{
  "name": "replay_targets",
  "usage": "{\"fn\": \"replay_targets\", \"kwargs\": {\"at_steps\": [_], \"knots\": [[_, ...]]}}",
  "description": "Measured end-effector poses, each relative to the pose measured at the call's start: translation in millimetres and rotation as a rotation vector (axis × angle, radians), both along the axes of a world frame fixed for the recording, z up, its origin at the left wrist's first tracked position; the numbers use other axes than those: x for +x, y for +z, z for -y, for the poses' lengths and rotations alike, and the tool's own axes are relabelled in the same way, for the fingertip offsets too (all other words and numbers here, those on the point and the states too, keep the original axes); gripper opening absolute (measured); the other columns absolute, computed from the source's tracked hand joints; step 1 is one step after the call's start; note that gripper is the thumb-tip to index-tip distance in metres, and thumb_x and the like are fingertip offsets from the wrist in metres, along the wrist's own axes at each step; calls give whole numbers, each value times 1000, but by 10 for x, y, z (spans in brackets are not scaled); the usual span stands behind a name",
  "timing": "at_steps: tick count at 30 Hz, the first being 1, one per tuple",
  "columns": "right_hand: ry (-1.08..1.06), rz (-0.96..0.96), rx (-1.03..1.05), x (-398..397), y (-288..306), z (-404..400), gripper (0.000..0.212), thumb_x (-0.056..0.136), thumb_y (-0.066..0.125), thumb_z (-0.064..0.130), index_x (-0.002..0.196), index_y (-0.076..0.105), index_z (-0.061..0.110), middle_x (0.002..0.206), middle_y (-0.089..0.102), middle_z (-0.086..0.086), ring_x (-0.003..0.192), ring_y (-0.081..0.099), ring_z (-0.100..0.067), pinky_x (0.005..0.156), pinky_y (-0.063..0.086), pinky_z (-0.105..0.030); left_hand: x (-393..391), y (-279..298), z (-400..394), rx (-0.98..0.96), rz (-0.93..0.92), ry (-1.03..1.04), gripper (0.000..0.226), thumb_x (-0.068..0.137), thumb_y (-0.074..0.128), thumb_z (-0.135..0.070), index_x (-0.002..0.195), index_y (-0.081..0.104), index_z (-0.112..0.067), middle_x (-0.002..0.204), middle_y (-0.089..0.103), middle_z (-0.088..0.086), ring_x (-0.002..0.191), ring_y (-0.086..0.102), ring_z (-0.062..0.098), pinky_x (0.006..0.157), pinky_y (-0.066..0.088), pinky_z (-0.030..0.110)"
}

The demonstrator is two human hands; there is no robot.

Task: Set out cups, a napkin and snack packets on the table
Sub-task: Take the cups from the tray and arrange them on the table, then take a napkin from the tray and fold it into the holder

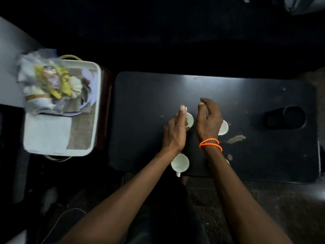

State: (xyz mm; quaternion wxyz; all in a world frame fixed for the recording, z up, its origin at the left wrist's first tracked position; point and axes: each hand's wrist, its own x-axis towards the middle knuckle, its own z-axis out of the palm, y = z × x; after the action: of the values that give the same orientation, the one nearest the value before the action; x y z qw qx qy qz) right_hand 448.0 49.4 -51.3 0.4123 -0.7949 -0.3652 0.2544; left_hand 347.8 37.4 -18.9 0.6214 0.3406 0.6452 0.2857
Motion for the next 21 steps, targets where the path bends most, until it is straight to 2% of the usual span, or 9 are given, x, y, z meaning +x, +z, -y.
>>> {"fn": "replay_targets", "kwargs": {"at_steps": [2, 4, 8, 11, 12, 14, 15, 18, 21], "knots": [[72, -6, 5, -290, 91, -99, 27, 97, 56, 17, 115, 72, 5, 117, 70, -9, 112, 62, -21, 100, 49, -38, -299, 87, -47, 18, -26, 39, 59, 85, 32, -83, 97, 68, -37, 106, 74, -1, 112, 72, 22, 104, 56, 50], [166, -2, 14, -601, 155, -188, 27, 97, 57, 16, 115, 72, 3, 116, 71, -12, 112, 63, -25, 100, 49, -40, -620, 113, -74, 22, -31, 124, 50, 94, 34, -74, 98, 66, -36, 100, 71, -9, 109, 72, 18, 104, 57, 47], [368, 9, 15, -1225, 220, -305, 26, 98, 59, 20, 116, 72, 6, 117, 71, -8, 113, 64, -24, 98, 50, -34, -1318, 99, -151, 52, -21, 340, 50, 109, 36, -53, 122, 67, -16, 112, 71, 5, 112, 71, 24, 104, 57, 46], [506, 29, 6, -1713, 212, -392, 27, 97, 62, 21, 116, 72, 6, 117, 72, -9, 110, 66, -25, 92, 54, -38, -1880, 113, -208, 81, -50, 479, 43, 109, 39, -50, 114, 66, -17, 108, 69, 8, 109, 69, 27, 95, 59, 38], [540, 23, -1, -1874, 199, -422, 27, 95, 64, 20, 116, 73, 6, 116, 72, -10, 109, 67, -26, 92, 55, -41, -2065, 118, -209, 97, -100, 496, 42, 106, 41, -55, 106, 67, -23, 104, 69, 7, 106, 70, 27, 93, 58, 37], [612, -7, -25, -2205, 177, -477, 28, 94, 66, 20, 117, 73, 5, 117, 72, -12, 108, 68, -28, 94, 55, -44, -2436, 127, -182, 105, -232, 508, 45, 95, 39, -68, 94, 68, -33, 103, 75, 6, 105, 73, 27, 98, 58, 45], [654, -17, -41, -2366, 166, -498, 29, 93, 67, 21, 117, 73, 6, 117, 73, -12, 107, 68, -27, 94, 55, -44, -2606, 131, -167, 110, -293, 514, 50, 93, 37, -72, 91, 70, -33, 103, 76, 6, 106, 73, 28, 100, 57, 48], [782, 3, -97, -2820, 154, -537, 31, 91, 66, 27, 117, 74, 11, 112, 74, -6, 98, 69, -20, 90, 55, -33, -3014, 118, -152, 137, -489, 535, 63, 96, 33, -70, 96, 74, -22, 97, 76, 0, 99, 68, 18, 93, 53, 40], [927, 41, -170, -3217, 103, -568, 36, 90, 65, 27, 120, 72, 9, 115, 73, -10, 106, 67, -26, 93, 51, -33, -3302, 25, -199, 52, -604, 566, 62, 106, 36, -57, 100, 71, -7, 106, 74, 16, 105, 65, 32, 93, 48, 46]]}}
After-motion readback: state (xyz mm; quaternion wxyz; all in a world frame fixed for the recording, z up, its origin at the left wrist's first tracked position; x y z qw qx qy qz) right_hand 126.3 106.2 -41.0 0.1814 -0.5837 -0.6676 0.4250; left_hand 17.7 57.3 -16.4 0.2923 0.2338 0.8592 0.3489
